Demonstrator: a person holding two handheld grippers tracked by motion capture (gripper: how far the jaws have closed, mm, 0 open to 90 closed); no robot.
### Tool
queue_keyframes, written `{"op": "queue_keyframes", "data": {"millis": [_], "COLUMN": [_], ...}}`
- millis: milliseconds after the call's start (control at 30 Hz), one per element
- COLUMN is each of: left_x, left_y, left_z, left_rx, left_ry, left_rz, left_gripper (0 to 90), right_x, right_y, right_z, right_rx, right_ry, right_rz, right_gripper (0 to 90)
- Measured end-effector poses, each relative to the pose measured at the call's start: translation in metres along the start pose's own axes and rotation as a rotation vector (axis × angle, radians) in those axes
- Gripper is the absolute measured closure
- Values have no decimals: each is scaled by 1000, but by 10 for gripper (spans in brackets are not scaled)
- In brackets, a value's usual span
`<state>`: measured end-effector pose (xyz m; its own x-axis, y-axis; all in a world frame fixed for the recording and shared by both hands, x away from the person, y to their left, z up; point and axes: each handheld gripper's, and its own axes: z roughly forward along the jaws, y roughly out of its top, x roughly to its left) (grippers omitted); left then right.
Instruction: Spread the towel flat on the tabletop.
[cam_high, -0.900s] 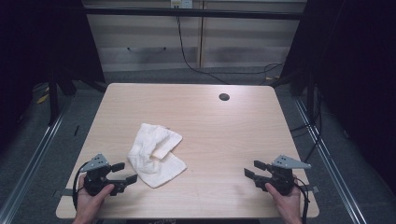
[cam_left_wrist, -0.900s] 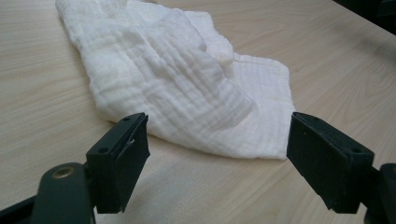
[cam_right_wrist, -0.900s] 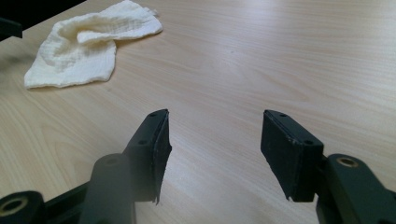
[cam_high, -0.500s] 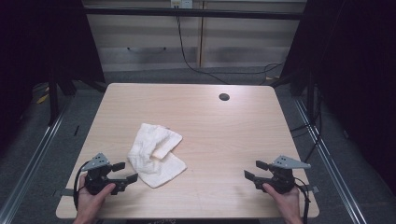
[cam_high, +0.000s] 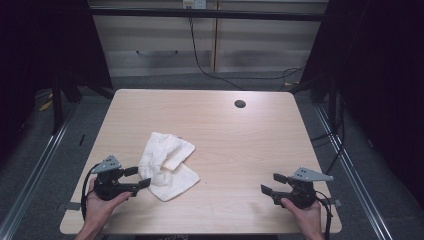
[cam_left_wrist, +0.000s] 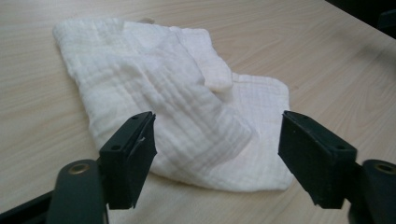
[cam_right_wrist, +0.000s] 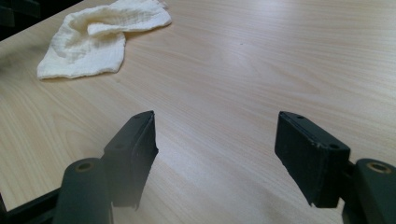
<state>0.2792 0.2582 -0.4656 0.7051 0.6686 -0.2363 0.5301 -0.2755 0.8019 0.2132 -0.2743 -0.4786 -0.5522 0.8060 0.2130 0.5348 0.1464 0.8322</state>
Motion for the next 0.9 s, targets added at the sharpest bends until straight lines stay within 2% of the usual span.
{"op": "queue_keyframes", "data": {"millis": [167,333,533,567,633,733,800,900], "left_x": [4,5,7,7,7,8,9,11], "left_y": [19,36,53,55,55,52,49,46], "left_z": [7,12,21,23,27,34,40,46], "left_rx": [5,6,14,16,5,27,52,94], "left_ry": [3,0,14,17,54,44,56,50], "left_rz": [2,20,52,50,66,52,56,64], "left_gripper": [317,355,361,364,357,348,346,343], "right_x": [0,0,1,1,1,2,2,2], "right_y": [0,0,-1,0,0,1,2,2], "right_z": [1,-1,3,4,5,7,8,10], "right_rx": [10,6,22,25,30,30,29,37], "right_ry": [2,0,13,15,11,13,17,24], "right_rz": [-9,-4,-11,-12,-16,-18,-18,-26], "right_gripper": [284,276,269,268,267,256,257,257]}}
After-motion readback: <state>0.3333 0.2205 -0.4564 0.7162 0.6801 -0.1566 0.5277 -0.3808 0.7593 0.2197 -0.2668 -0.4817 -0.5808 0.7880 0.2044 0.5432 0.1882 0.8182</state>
